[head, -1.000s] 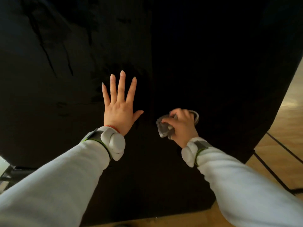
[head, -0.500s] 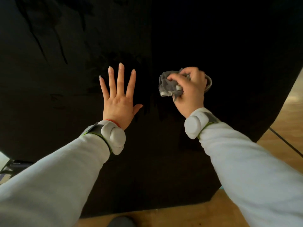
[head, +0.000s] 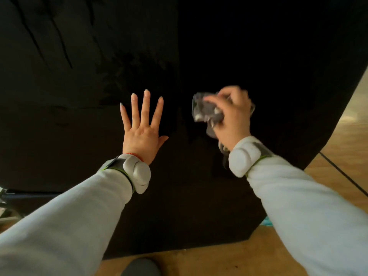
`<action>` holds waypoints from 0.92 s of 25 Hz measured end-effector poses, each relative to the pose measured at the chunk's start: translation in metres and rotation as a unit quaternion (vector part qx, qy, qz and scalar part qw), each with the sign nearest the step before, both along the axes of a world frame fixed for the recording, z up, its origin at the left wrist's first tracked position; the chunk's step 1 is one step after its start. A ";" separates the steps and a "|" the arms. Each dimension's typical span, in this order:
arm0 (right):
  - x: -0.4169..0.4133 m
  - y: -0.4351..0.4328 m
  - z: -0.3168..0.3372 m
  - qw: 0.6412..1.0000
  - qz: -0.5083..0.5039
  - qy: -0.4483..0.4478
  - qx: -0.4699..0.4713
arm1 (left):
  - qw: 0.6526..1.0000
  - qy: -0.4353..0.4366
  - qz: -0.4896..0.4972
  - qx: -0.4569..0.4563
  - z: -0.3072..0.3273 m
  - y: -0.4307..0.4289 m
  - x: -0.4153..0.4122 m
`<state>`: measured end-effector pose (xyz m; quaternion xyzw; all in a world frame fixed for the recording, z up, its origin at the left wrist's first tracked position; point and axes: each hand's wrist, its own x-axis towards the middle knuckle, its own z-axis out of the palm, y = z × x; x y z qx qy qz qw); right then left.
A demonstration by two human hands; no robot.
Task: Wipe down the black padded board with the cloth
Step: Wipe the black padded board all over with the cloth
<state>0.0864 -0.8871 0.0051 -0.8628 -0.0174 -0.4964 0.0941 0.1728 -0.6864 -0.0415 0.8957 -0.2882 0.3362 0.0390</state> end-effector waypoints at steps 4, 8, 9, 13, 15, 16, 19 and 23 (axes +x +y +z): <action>0.015 0.006 0.000 0.999 -0.034 -0.022 0.003 | 1.000 -0.011 -0.003 -0.006 -0.004 0.000 0.004; 0.010 0.008 -0.071 0.997 0.005 0.071 -0.032 | 0.999 -0.022 -0.014 -0.023 -0.005 0.000 0.006; 0.008 0.009 -0.079 0.996 0.004 0.086 -0.032 | 0.999 -0.023 -0.019 -0.025 -0.007 0.000 0.005; 0.003 0.007 -0.079 0.990 0.006 0.134 -0.047 | 0.999 0.012 -0.034 0.010 -0.030 0.007 -0.007; -0.006 0.003 -0.080 0.978 0.028 0.183 -0.098 | 0.998 0.034 -0.028 0.034 -0.037 0.011 -0.011; -0.011 0.000 -0.077 0.976 0.037 0.186 -0.106 | 0.998 0.039 -0.024 0.043 -0.037 0.011 -0.011; -0.010 -0.002 -0.044 0.998 0.006 0.056 -0.028 | 0.998 0.037 -0.020 0.051 -0.039 0.010 -0.008; 0.010 0.001 -0.018 0.998 -0.041 -0.050 0.000 | 0.999 0.024 -0.022 0.033 -0.044 0.007 -0.004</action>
